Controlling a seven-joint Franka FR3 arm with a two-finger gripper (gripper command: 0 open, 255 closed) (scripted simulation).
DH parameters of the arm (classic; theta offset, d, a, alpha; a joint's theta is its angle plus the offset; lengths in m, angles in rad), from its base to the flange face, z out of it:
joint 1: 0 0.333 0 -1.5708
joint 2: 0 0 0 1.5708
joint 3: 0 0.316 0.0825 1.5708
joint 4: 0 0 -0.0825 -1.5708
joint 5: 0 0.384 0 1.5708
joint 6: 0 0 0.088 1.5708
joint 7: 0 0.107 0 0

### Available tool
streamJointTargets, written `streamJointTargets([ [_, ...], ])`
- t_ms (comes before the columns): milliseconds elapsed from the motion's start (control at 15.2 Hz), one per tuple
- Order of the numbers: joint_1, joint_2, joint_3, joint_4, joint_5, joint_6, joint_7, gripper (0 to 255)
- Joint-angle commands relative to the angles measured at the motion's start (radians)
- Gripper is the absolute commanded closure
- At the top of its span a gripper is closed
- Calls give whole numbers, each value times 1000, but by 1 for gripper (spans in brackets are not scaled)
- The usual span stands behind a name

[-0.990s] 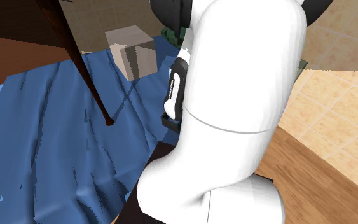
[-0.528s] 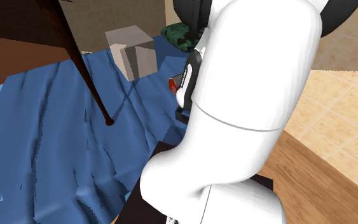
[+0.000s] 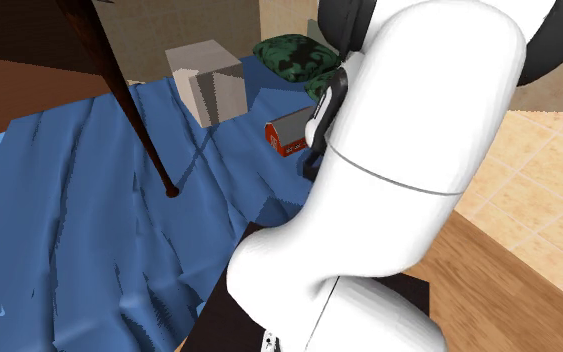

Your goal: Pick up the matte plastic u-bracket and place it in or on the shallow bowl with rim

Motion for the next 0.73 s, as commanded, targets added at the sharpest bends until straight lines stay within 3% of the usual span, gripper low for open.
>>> streamJointTargets([
  [0, -42, 29, 17, 62, 26, -34, -63, 255],
  [198, -81, 69, 27, 136, 47, -68, -125, 255],
  [660, -38, 155, -28, 163, -3, -5, -81, 255],
])
